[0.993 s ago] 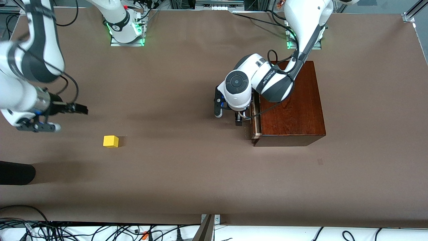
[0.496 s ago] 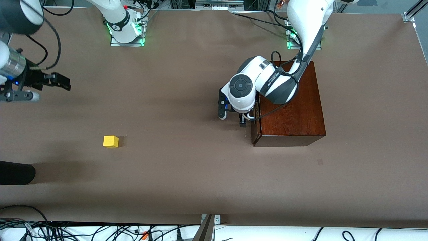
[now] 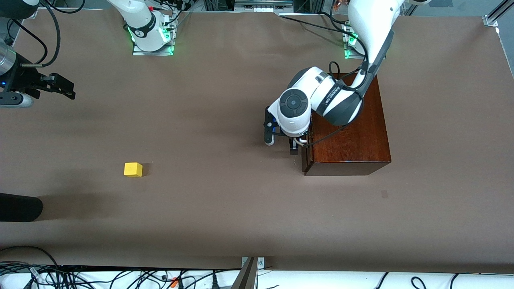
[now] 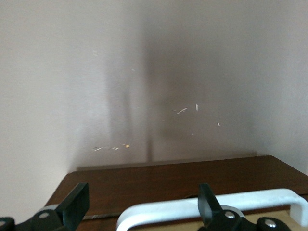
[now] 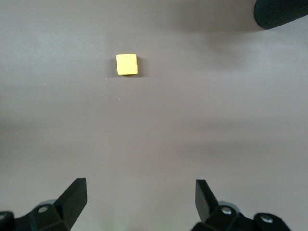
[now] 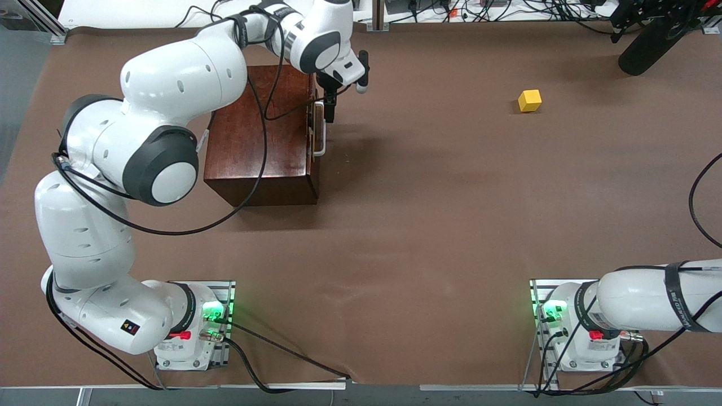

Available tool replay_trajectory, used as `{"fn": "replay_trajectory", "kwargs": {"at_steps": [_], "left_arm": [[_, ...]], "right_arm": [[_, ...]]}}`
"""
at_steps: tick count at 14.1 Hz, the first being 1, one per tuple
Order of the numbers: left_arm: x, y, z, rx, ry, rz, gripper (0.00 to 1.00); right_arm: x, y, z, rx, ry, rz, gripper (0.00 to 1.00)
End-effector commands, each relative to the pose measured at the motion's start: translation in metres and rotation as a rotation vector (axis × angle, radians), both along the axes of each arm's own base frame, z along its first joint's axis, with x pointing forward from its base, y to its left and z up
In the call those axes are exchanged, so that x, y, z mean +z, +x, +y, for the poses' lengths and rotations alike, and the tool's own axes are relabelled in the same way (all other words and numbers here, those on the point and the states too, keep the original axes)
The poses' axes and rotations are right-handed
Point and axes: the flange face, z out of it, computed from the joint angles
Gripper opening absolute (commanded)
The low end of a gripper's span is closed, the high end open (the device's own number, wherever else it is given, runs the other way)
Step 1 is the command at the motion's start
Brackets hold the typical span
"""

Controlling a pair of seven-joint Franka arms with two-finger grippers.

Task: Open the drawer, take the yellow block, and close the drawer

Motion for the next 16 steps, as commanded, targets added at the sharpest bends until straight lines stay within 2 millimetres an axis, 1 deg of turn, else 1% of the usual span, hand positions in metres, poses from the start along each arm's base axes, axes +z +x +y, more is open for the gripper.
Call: {"fn": "replay_trajectory", "kwargs": {"at_steps": [1, 2, 4, 5, 6, 7, 9, 10, 11, 12, 13, 14, 15, 16], "left_arm": [[0.058, -0.006, 0.005, 0.144, -0.059, -0.014, 1.0], [0.077, -0.01, 0.007, 0.228, -0.056, -0.015, 1.0], [0.126, -0.016, 0.019, 0.404, -0.007, -0.012, 1.0], [0.144, -0.018, 0.027, 0.474, 0.03, 0.003, 1.0], [0.163, -0.011, 0.043, 0.551, 0.054, 0.006, 1.0], [0.18, -0.003, 0.062, 0.63, 0.071, 0.008, 1.0], [0.211, 0.022, 0.119, 0.766, 0.055, 0.002, 1.0], [0.223, 0.028, 0.147, 0.81, 0.044, -0.012, 1.0], [0.241, 0.035, 0.189, 0.886, 0.007, -0.017, 1.0], [0.242, 0.033, 0.218, 0.953, -0.029, 0.026, 1.0], [0.249, 0.024, 0.237, 1.007, -0.039, 0.031, 1.0], [0.256, 0.017, 0.262, 1.083, -0.034, 0.02, 1.0], [0.265, 0.008, 0.276, 1.168, -0.041, -0.01, 1.0], [0.269, 0.002, 0.289, 1.263, -0.042, -0.04, 1.0]], "right_arm": [[0.004, -0.008, 0.006, 0.004, -0.009, -0.004, 1.0], [0.004, -0.007, 0.005, -0.001, -0.006, -0.005, 1.0], [0.006, -0.006, 0.005, -0.002, -0.001, -0.014, 1.0], [0.007, -0.007, 0.005, -0.003, 0.001, -0.012, 1.0], [0.008, -0.007, 0.006, -0.001, 0.001, -0.014, 1.0], [0.016, -0.006, 0.006, -0.003, 0.001, -0.029, 1.0], [0.019, -0.005, 0.007, -0.001, 0.001, -0.035, 1.0], [0.019, -0.005, 0.007, -0.003, 0.001, -0.036, 1.0], [0.019, -0.005, 0.007, -0.021, 0.001, -0.037, 1.0], [0.019, -0.005, 0.007, -0.042, 0.001, -0.038, 1.0], [0.019, -0.005, 0.007, -0.047, 0.001, -0.038, 1.0], [0.019, -0.005, 0.008, -0.046, 0.002, -0.037, 1.0], [0.018, -0.005, 0.007, -0.048, 0.01, -0.036, 1.0], [0.019, -0.005, 0.008, -0.052, 0.036, -0.037, 1.0]]}}
